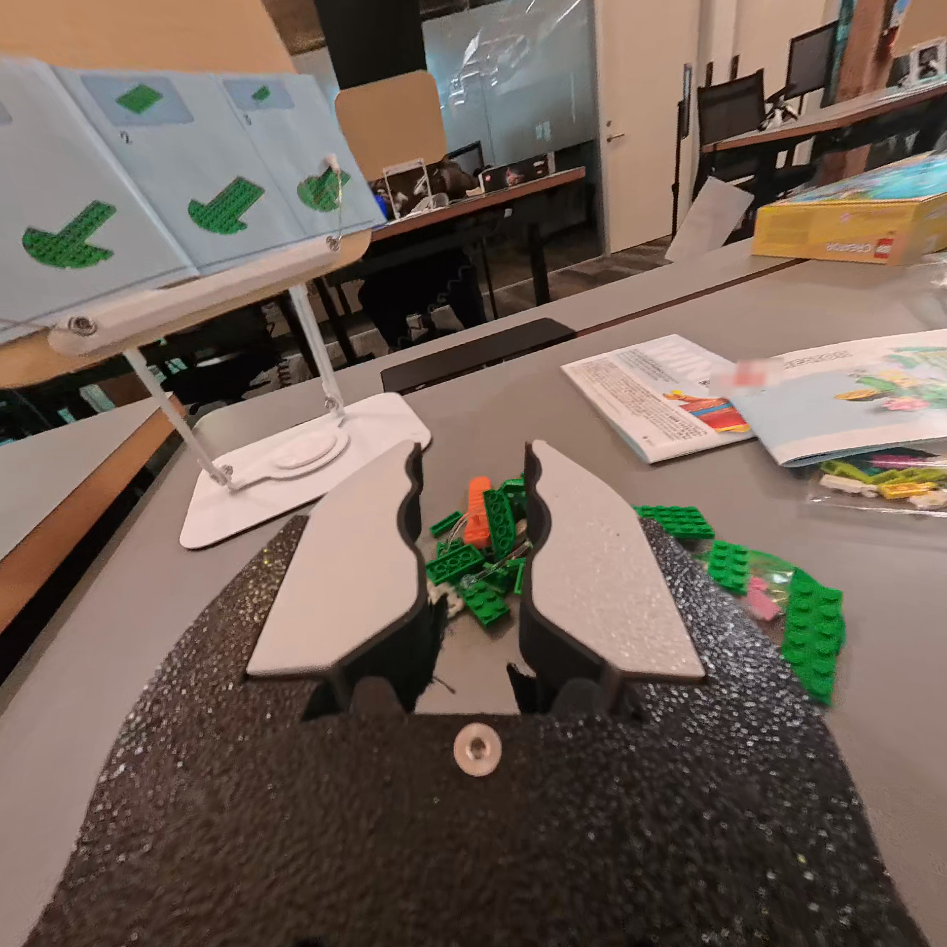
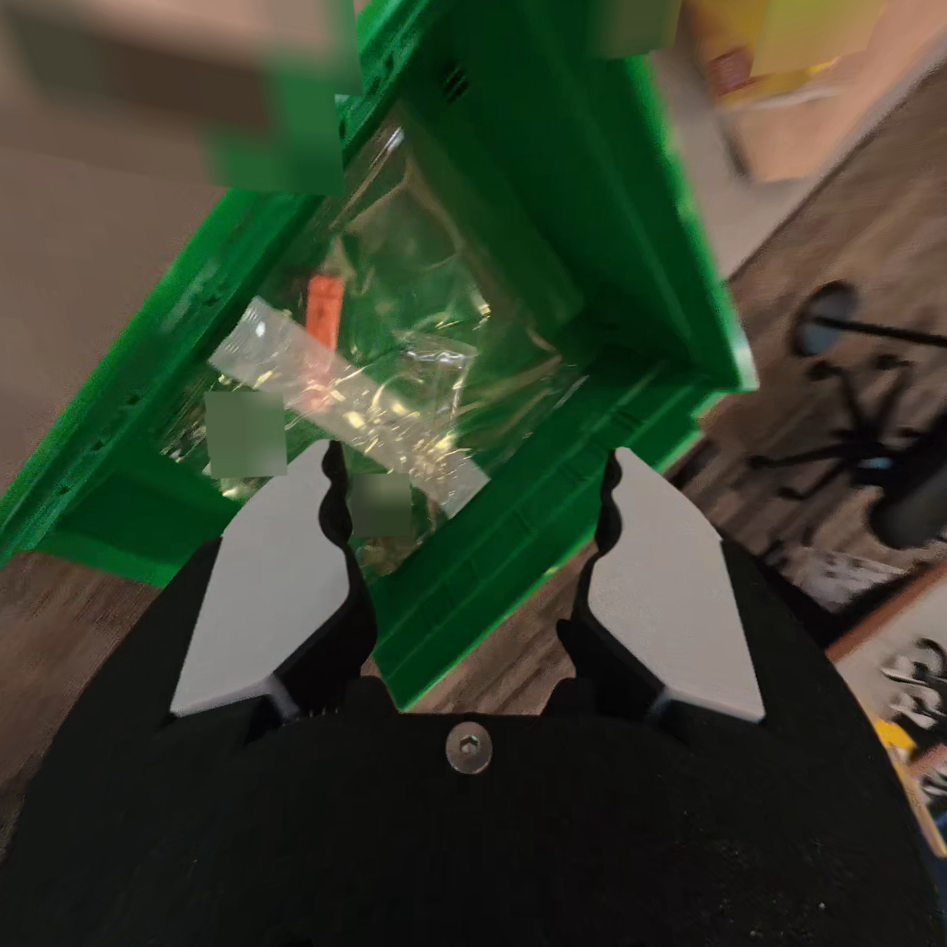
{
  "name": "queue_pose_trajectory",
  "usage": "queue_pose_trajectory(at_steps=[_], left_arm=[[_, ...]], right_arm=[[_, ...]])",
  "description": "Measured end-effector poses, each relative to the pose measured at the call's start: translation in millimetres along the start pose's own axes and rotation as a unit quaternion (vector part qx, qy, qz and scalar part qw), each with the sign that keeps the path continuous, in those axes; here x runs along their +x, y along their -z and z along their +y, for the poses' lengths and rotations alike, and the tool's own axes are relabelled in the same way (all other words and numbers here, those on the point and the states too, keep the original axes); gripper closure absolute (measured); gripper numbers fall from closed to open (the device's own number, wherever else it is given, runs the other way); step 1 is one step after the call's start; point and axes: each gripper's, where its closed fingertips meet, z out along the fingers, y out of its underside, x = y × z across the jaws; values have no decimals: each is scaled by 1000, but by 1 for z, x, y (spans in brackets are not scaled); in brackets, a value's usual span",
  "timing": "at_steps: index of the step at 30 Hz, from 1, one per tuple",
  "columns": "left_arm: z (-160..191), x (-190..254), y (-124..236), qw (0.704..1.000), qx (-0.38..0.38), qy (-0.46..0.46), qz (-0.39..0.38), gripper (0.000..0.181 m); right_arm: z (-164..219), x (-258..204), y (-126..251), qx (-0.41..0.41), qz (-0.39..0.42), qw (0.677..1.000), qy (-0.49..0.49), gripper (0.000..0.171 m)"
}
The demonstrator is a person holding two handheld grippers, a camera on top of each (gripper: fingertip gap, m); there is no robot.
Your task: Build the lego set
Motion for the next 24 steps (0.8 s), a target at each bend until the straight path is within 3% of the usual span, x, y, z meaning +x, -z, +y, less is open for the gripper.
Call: queue_pose_trajectory(at_steps=[1,5,8,10,15,19,21,24], left_arm=[[3,-3,0,1000,-3,4,-5,143],[4,-10,3,998,15,56,-6,139],[8,-12,2,997,13,75,-6,138],[8,-14,3,997,15,76,-8,138],[5,-14,5,997,26,67,-11,138],[7,-12,4,997,22,69,-4,138],[6,-12,4,997,25,69,-2,138],[7,-12,5,998,25,63,-2,138]], right_arm=[[-4,6,12,29,38,999,-5,73],[-32,18,94,222,187,955,-62,79],[-64,-27,158,405,176,893,-87,85],[-87,-72,179,485,140,860,-82,84],[-160,-161,171,621,71,777,-79,89],[-222,-196,142,684,37,721,-105,92],[-252,-210,128,694,22,711,-109,93],[-277,-210,101,687,72,717,-95,95]])
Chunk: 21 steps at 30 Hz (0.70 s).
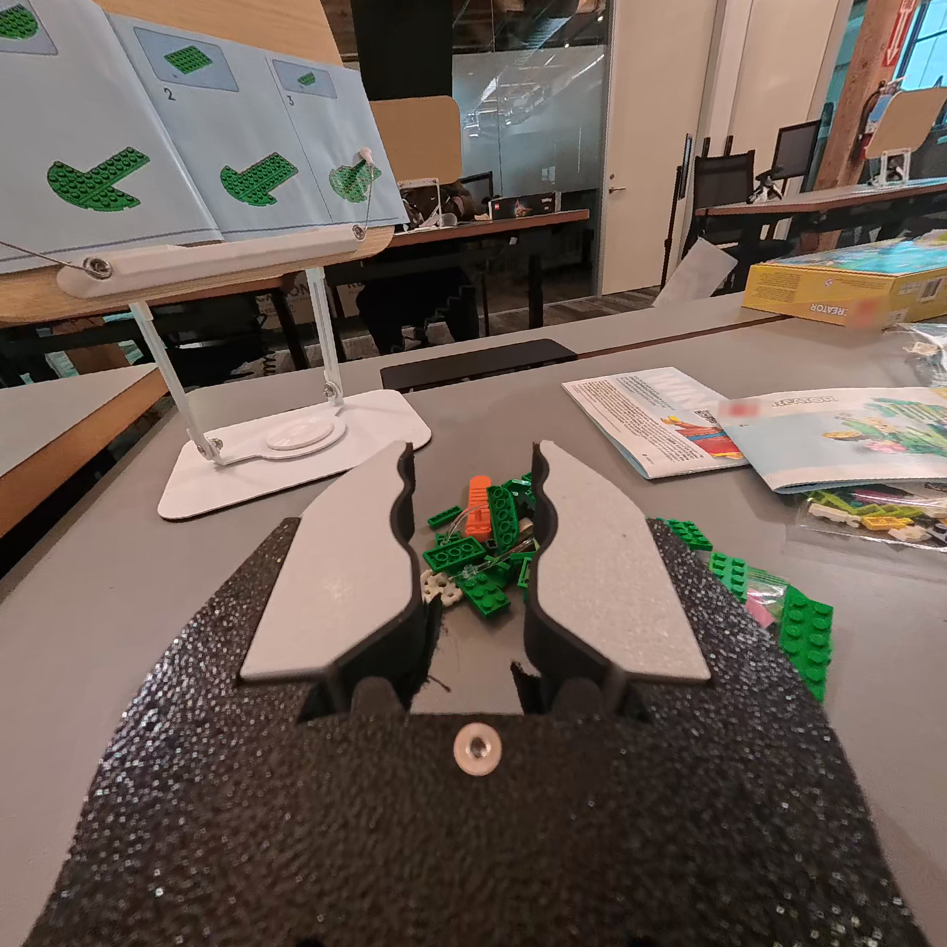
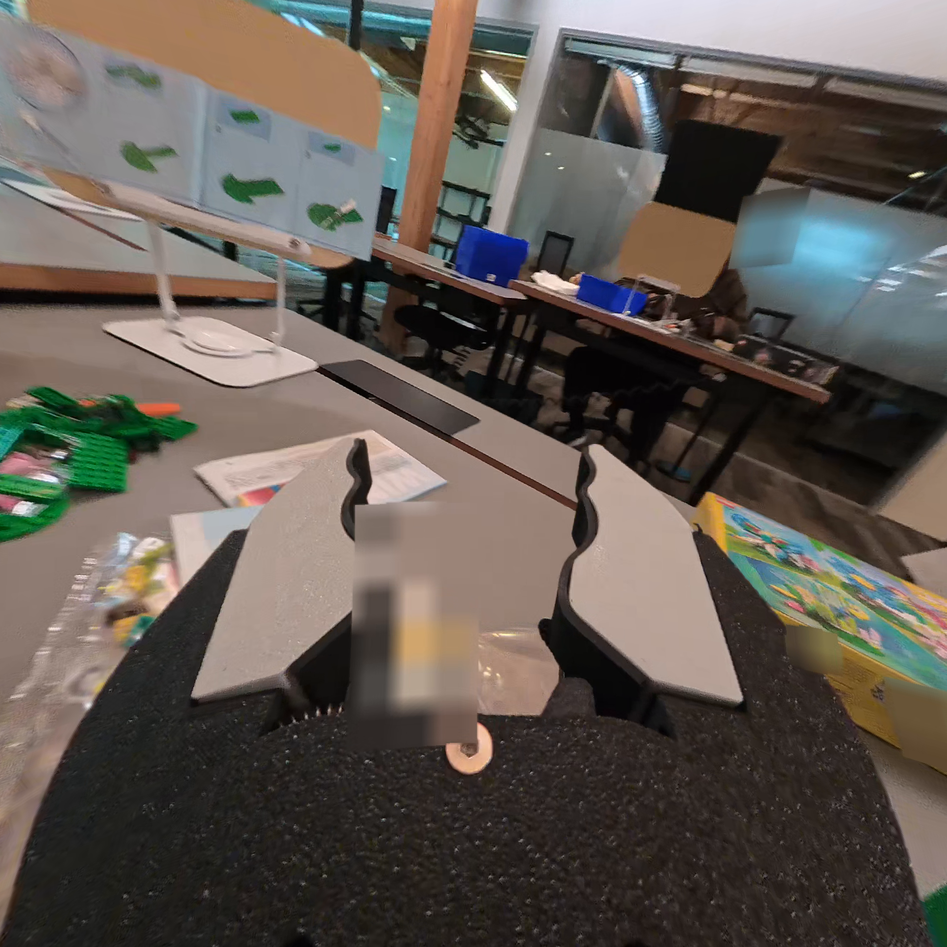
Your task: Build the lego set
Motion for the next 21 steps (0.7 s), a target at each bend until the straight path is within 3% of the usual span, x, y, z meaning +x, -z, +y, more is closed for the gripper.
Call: queue_pose_trajectory(at_steps=[7,10,14,21], left_arm=[[1,5,-3,1000,-3,1,17,139],[3,12,-5,999,-11,-18,26,139],[5,28,-8,997,-21,-49,50,139],[7,45,-9,990,-33,-123,61,142]], right_arm=[[34,57,24,-25,58,996,-69,99],[57,55,39,-119,-26,988,-95,109],[96,22,56,-251,-169,945,-127,107],[125,-27,80,-366,-290,881,-82,117]])
